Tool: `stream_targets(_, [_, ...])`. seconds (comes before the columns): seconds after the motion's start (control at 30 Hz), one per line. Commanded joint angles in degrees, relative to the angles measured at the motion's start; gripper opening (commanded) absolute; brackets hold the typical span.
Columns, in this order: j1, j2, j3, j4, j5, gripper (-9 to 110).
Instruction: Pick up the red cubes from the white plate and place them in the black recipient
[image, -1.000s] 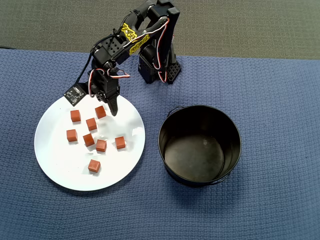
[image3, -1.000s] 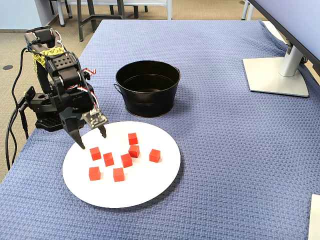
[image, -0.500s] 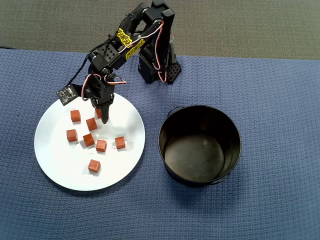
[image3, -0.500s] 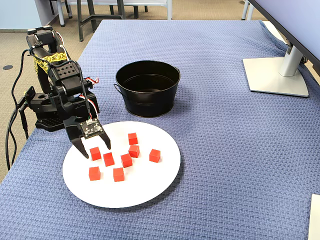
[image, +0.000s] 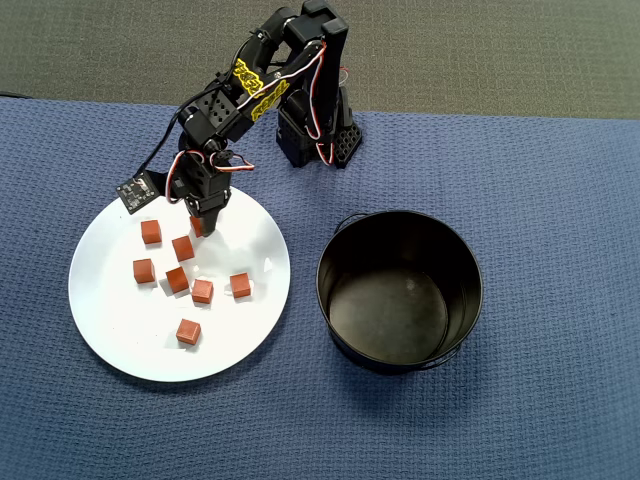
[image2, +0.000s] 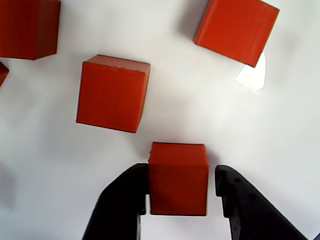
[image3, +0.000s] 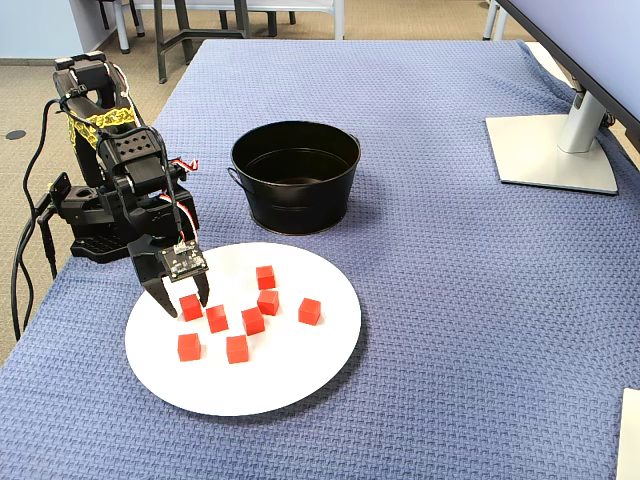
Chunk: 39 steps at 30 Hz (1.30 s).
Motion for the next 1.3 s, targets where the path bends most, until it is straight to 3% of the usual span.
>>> stream_targets(0.0, [0.7, 1.2, 0.6, -2.5, 0.3, 0])
stream_targets(0.13, [-1.2, 2.4, -0.6, -1.6, 4.3, 0])
stream_targets(0.2, [-3.3, 3.9, -5.1, 4.7, 8.1, 0])
stream_targets(0.4, [-13.0, 12.7, -26.2, 26.3, 29.4, 0])
stream_targets(0.6, [-27.5, 17.6, -44.2, 38.2, 48.5, 0])
stream_targets(0.83, [-47.1, 15.6, -44.6, 38.0, 65.5, 0])
stream_targets(1.07, [-66.2, 12.1, -36.7, 32.9, 72.0, 1])
stream_targets(1.17, [-69.3, 11.7, -35.7, 33.3, 68.4, 30])
stream_targets(1.27, [-62.8, 12.2, -37.2, 33.4, 65.5, 36])
